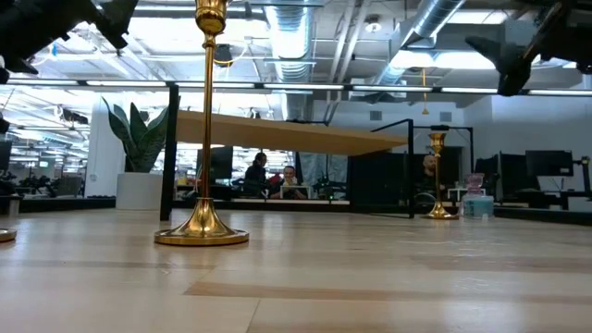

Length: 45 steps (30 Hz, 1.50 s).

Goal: Pick & Place candle stick holders
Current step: Put the bottom left gold candle holder on the shelf

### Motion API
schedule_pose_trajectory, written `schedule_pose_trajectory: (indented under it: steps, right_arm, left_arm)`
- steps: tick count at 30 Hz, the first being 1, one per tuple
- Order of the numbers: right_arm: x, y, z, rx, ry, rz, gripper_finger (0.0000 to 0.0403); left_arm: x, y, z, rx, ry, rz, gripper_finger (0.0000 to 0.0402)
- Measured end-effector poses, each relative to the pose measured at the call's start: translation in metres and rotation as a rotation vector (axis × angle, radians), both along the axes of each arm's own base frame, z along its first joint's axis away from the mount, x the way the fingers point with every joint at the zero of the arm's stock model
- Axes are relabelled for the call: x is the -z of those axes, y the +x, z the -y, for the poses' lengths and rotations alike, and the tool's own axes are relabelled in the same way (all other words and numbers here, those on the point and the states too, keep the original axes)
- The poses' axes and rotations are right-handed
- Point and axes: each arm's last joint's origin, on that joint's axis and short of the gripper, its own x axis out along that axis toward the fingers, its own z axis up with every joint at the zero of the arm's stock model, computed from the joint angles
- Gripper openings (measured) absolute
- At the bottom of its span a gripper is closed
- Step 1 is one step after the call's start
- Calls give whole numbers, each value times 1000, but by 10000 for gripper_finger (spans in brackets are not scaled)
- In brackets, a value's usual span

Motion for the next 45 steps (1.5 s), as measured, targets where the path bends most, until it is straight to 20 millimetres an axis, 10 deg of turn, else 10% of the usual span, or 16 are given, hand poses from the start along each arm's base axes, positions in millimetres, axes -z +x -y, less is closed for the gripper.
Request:
schedule_pose_trajectory:
  steps: [24,45]
  right_arm:
    - [-13,-8,6,163,37,106,317]
    - [-72,11,0,143,-108,-154,317]
  left_arm:
    - [-43,26,-21,-155,23,-114,383]
    - [-139,6,-12,-108,-50,-993,383]
